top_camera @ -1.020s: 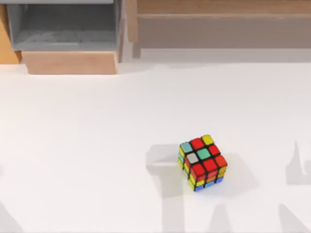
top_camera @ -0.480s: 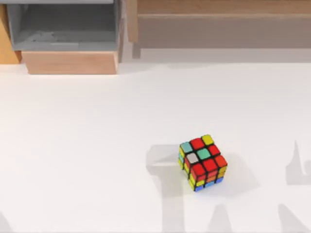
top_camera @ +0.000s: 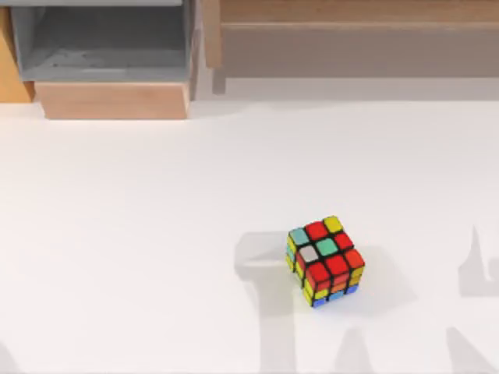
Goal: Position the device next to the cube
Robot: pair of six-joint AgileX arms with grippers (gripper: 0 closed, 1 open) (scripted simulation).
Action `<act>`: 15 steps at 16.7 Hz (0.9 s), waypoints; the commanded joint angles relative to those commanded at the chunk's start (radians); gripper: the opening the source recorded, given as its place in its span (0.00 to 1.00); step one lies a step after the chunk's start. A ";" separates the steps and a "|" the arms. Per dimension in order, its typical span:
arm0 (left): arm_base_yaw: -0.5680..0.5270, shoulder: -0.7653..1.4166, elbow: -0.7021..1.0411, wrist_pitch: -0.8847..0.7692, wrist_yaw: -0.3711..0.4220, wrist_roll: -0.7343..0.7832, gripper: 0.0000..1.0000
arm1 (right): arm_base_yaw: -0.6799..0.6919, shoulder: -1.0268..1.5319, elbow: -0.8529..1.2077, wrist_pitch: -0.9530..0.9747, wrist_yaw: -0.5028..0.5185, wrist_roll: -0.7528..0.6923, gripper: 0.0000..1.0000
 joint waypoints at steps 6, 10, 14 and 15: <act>0.000 0.000 0.000 0.000 0.000 0.000 0.00 | 0.000 0.000 0.000 0.000 0.000 0.000 1.00; 0.000 0.000 0.000 0.000 0.000 0.000 0.00 | 0.000 0.000 0.000 0.000 0.000 0.000 1.00; -0.003 -0.026 0.007 -0.015 0.012 -0.002 0.00 | 0.000 0.000 0.000 0.000 0.000 0.000 1.00; -0.003 -0.028 0.009 -0.019 0.012 -0.002 0.00 | 0.000 0.000 0.000 0.000 0.000 0.000 1.00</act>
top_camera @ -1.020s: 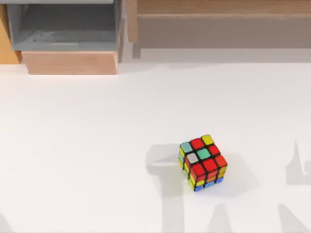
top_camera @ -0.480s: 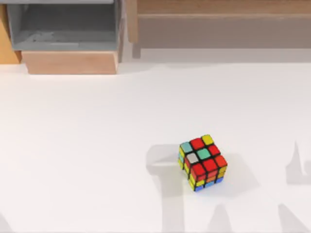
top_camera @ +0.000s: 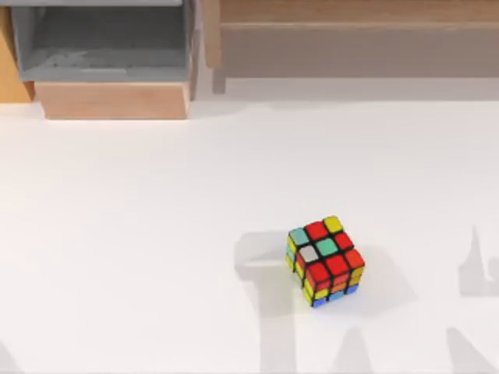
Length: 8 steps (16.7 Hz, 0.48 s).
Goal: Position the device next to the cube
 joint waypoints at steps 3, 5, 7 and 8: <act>0.000 -0.022 0.022 -0.044 0.000 -0.001 0.00 | 0.000 0.000 0.000 0.000 0.000 0.000 1.00; 0.000 -0.035 0.034 -0.069 0.000 -0.001 0.00 | 0.000 0.000 0.000 0.000 0.000 0.000 1.00; 0.000 -0.035 0.035 -0.071 0.000 -0.001 0.00 | 0.000 0.000 0.000 0.000 0.000 0.000 1.00; 0.000 -0.031 0.033 -0.068 -0.001 0.001 0.00 | 0.000 0.000 0.000 0.000 0.000 0.000 1.00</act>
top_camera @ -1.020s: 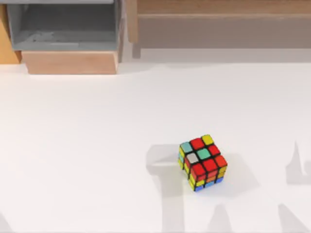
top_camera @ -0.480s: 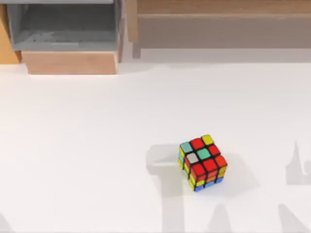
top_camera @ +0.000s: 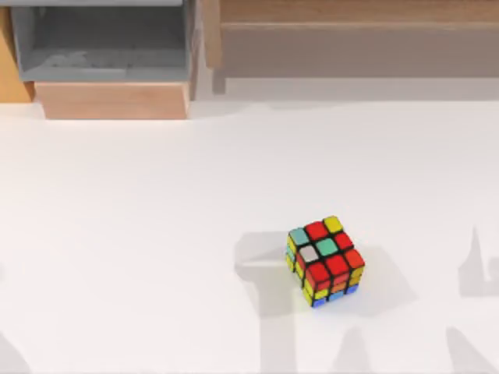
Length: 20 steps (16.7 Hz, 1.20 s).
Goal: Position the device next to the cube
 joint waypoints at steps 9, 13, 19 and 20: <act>-0.226 -0.067 0.092 -0.042 0.000 -0.115 0.00 | 0.000 0.000 0.000 0.000 0.000 0.000 1.00; -0.447 -0.072 0.132 -0.083 -0.004 -0.228 0.00 | 0.000 0.000 0.000 0.000 0.000 0.000 1.00; -0.820 -0.061 0.174 -0.151 -0.011 -0.418 0.00 | 0.000 0.000 0.000 0.000 0.000 0.000 1.00; -0.882 -0.058 0.179 -0.162 -0.012 -0.449 0.00 | 0.000 0.000 0.000 0.000 0.000 0.000 1.00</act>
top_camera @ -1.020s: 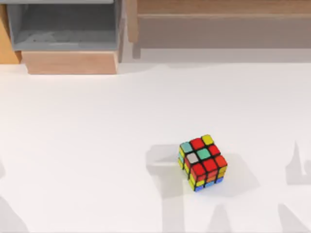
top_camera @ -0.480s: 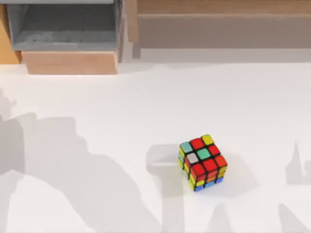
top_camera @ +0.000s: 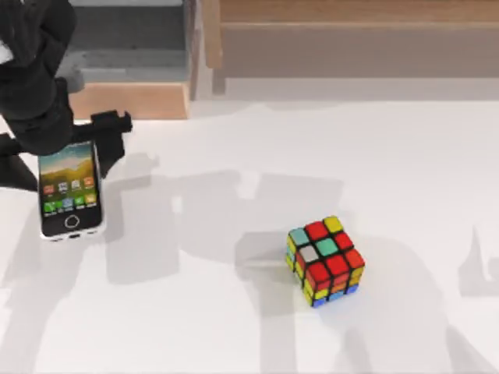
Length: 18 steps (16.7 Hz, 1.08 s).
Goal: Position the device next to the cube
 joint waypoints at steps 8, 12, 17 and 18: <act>-0.397 0.024 0.028 -0.068 -0.010 -0.201 0.00 | 0.000 0.000 0.000 0.000 0.000 0.000 1.00; -0.477 0.029 0.033 -0.082 -0.012 -0.242 0.00 | 0.000 0.000 0.000 0.000 0.000 0.000 1.00; -0.477 0.026 0.031 -0.081 -0.011 -0.241 0.00 | 0.000 0.000 0.000 0.000 0.000 0.000 1.00; -0.477 0.025 0.031 -0.081 -0.012 -0.241 0.00 | 0.000 0.000 0.000 0.000 0.000 0.000 1.00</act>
